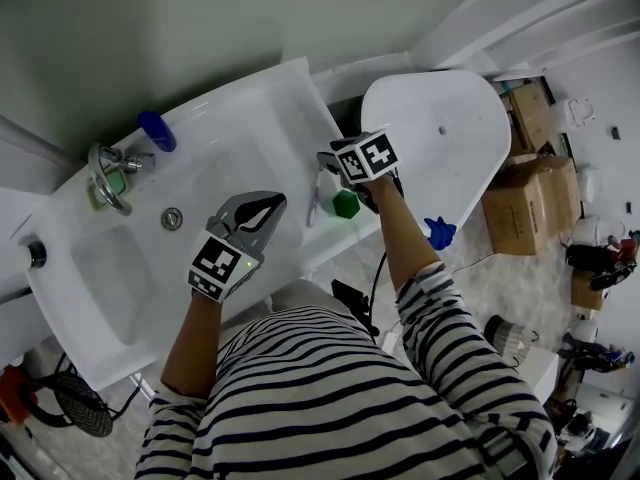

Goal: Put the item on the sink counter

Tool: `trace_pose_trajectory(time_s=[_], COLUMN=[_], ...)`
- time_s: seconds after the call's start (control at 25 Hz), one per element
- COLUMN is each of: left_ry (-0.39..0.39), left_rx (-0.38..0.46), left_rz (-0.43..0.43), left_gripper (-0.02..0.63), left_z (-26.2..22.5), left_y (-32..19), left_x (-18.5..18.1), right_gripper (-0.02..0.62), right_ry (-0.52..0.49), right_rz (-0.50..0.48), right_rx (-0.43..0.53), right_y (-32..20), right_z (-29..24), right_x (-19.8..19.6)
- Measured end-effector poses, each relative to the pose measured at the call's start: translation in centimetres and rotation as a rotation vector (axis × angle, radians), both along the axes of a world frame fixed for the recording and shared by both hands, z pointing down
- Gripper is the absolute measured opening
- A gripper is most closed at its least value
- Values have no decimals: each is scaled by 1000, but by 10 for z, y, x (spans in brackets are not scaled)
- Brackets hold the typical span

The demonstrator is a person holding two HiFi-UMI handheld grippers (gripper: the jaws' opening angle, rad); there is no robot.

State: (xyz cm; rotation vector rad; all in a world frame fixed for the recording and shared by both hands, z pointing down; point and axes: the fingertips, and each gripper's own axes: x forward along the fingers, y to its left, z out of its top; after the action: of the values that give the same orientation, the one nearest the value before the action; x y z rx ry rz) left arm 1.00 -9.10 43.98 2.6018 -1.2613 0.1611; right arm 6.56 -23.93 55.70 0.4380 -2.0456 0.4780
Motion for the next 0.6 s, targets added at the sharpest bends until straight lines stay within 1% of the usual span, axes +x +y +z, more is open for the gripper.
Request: trace_pose_trajectory(time_s=[0.08, 0.24, 0.44, 0.6], left_ry=[1, -3, -8, -12], left_rx=[-40, -90, -105, -108], left_rz=[11, 38, 53, 39], left_gripper=[6, 7, 8, 7], left_z=[11, 29, 35, 38], left_y=[-4, -12, -19, -20], left_x=[8, 30, 49, 48], right_gripper=[166, 166, 161, 153], right_ry=[4, 16, 41, 98], right_rz=[-6, -27, -17, 28], right_rx=[-2, -23, -114, -200], right_y=[-2, -4, -3, -3], right_z=[2, 10, 31, 55], right_x=[0, 5, 11, 16])
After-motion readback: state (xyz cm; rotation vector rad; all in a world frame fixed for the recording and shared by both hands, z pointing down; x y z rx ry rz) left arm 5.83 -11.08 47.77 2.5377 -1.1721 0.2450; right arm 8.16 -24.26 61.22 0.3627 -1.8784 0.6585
